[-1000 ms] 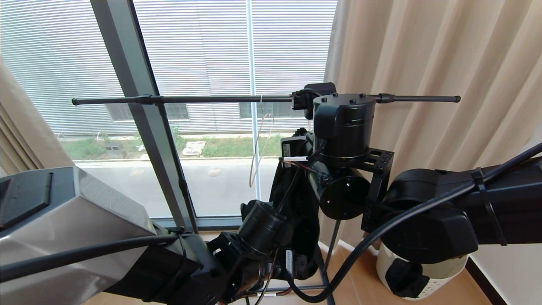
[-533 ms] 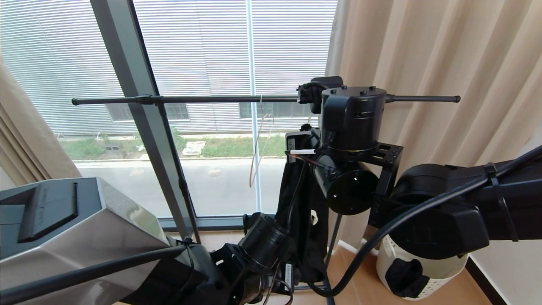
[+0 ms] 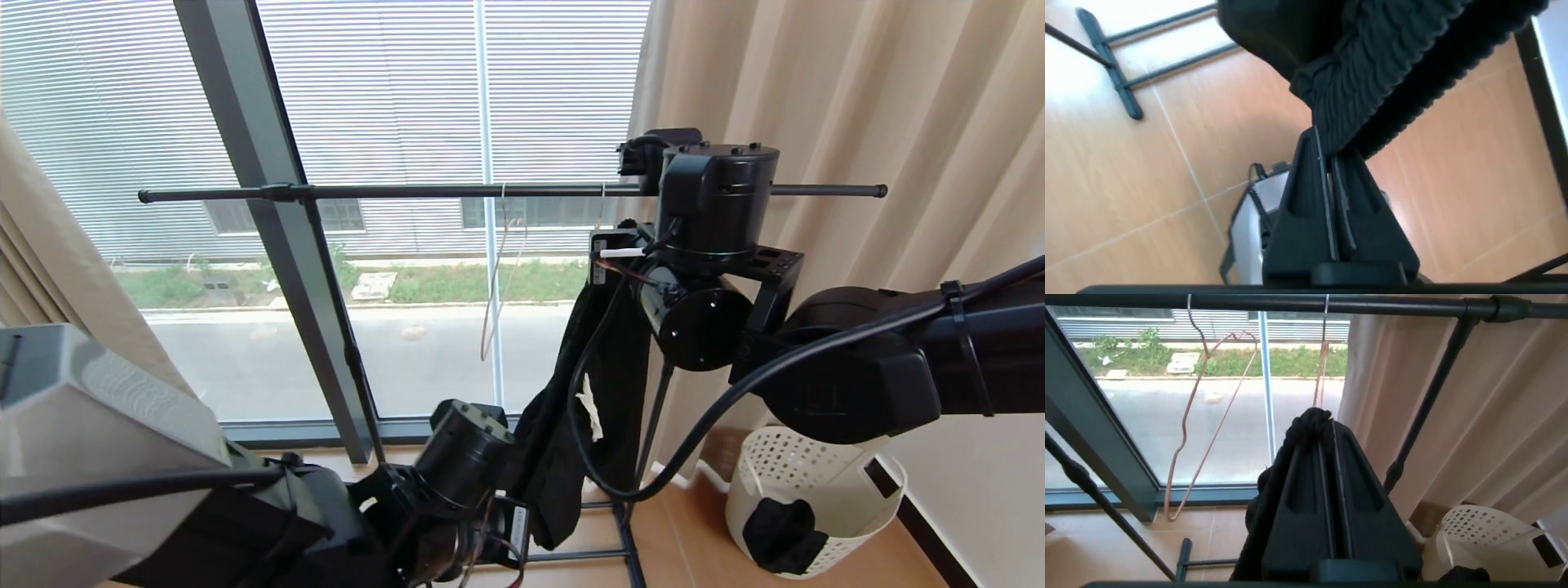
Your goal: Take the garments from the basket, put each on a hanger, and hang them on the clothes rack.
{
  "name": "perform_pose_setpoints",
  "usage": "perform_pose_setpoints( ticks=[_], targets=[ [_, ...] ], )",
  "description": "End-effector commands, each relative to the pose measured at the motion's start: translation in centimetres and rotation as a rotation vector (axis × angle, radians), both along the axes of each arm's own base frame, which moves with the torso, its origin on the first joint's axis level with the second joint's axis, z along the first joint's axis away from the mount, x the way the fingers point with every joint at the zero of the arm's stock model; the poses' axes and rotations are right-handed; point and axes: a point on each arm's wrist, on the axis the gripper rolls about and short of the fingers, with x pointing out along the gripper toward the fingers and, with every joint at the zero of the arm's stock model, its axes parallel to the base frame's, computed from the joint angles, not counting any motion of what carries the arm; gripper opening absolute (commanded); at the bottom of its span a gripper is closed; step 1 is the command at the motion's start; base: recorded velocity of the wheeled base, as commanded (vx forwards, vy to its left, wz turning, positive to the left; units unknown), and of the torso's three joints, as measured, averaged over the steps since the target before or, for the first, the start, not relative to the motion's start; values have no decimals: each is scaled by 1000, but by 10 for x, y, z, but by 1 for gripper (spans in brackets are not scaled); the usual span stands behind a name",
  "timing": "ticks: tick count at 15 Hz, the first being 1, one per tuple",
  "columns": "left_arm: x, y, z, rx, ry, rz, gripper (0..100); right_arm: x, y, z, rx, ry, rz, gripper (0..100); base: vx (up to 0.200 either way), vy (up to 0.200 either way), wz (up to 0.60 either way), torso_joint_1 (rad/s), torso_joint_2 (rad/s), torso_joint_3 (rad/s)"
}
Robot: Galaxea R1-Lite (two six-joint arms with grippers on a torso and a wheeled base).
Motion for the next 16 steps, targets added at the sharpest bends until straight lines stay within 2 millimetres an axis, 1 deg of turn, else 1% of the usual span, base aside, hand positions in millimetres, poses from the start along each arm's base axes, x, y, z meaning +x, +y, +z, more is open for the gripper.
perform_pose_setpoints(
  ticks=[1, 3, 6, 8, 9, 10, 12, 13, 16],
  targets=[
    [10, 36, 35, -9, -112, 33, 0, 8, -12, 2, -1, -4, -37, 0, 0, 0, 0, 0, 0, 0],
    [26, 64, 54, 52, -217, 32, 0, 13, -20, 3, 0, -5, -61, 0, 0, 0, 0, 0, 0, 0],
    [50, 93, 67, 156, -314, 28, 0, 8, -27, 5, -28, 6, -64, 0, 0, 0, 0, 0, 0, 0],
    [61, 103, 77, 178, -357, 48, 0, -3, -36, 5, -67, 23, -31, 0, 0, 0, 0, 0, 0, 0],
    [66, 107, 82, 177, -376, 64, 0, -12, -42, 5, -101, 36, 11, 0, 0, 0, 0, 0, 0, 0],
    [68, 109, 83, 174, -380, 72, 0, -21, -48, 3, -136, 50, 60, 0, 0, 0, 0, 0, 0, 0],
    [69, 109, 78, 165, -362, 56, 0, -36, -58, -5, -204, 87, 142, 0, 0, 0, 0, 0, 0, 0],
    [71, 113, 77, 165, -358, 72, 0, -38, -64, -13, -256, 124, 179, 0, 0, 0, 0, 0, 0, 0],
    [76, 128, 81, 156, -411, 125, 0, -25, -77, -37, -363, 204, 143, 0, 0, 0, 0, 0, 0, 0]
  ],
)
